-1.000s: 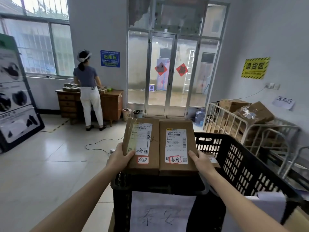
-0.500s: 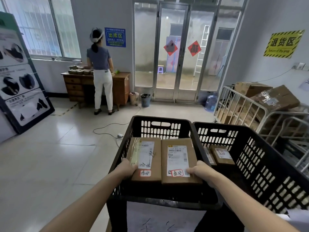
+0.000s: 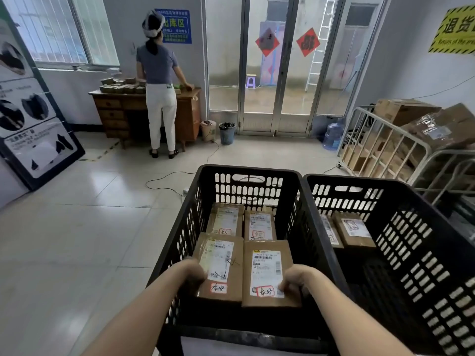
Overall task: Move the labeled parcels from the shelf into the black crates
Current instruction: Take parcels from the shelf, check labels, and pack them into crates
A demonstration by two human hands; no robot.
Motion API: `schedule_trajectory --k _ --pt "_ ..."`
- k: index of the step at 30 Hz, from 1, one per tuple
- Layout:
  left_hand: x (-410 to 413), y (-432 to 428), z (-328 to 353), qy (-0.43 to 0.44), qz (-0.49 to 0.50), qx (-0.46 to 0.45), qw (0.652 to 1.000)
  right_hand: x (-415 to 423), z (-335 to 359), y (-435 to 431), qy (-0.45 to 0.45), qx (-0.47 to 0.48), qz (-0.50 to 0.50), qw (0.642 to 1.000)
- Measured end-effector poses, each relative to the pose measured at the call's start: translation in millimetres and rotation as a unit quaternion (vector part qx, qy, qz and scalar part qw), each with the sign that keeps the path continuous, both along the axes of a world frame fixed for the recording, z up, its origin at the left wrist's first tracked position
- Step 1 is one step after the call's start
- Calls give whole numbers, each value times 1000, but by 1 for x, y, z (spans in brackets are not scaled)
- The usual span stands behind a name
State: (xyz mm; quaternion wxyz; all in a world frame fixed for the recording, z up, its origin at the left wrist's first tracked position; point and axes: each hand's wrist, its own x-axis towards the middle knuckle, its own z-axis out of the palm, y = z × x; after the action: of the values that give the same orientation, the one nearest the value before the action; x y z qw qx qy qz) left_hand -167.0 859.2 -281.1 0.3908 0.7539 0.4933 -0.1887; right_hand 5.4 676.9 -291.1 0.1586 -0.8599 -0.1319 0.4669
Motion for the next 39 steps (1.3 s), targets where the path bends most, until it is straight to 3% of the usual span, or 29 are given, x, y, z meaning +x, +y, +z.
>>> schedule_trajectory --k 5,15,20,23,25,27,30,39 --pt "4 6 -10 55 -58 -76 994 2 -16 6 20 -15 17 1000" --pt "15 9 -31 142 -106 -24 984 14 -37 14 35 -62 56 996" --pt "17 10 -37 118 -100 -6 988 16 -40 16 6 -91 65 994" --pt "17 4 -42 68 -104 61 990 11 -42 19 -78 -66 53 993" --pt "18 0 -38 60 -182 161 968 2 -38 21 -171 -59 104 978" --pt "20 -1 -31 95 -309 243 914 -7 -33 23 -245 -69 228 940" --pt "20 2 -25 147 -419 265 856 -9 -28 22 -265 -61 361 892" --pt "24 12 -34 156 -413 208 873 -4 -34 30 -248 -67 394 883"
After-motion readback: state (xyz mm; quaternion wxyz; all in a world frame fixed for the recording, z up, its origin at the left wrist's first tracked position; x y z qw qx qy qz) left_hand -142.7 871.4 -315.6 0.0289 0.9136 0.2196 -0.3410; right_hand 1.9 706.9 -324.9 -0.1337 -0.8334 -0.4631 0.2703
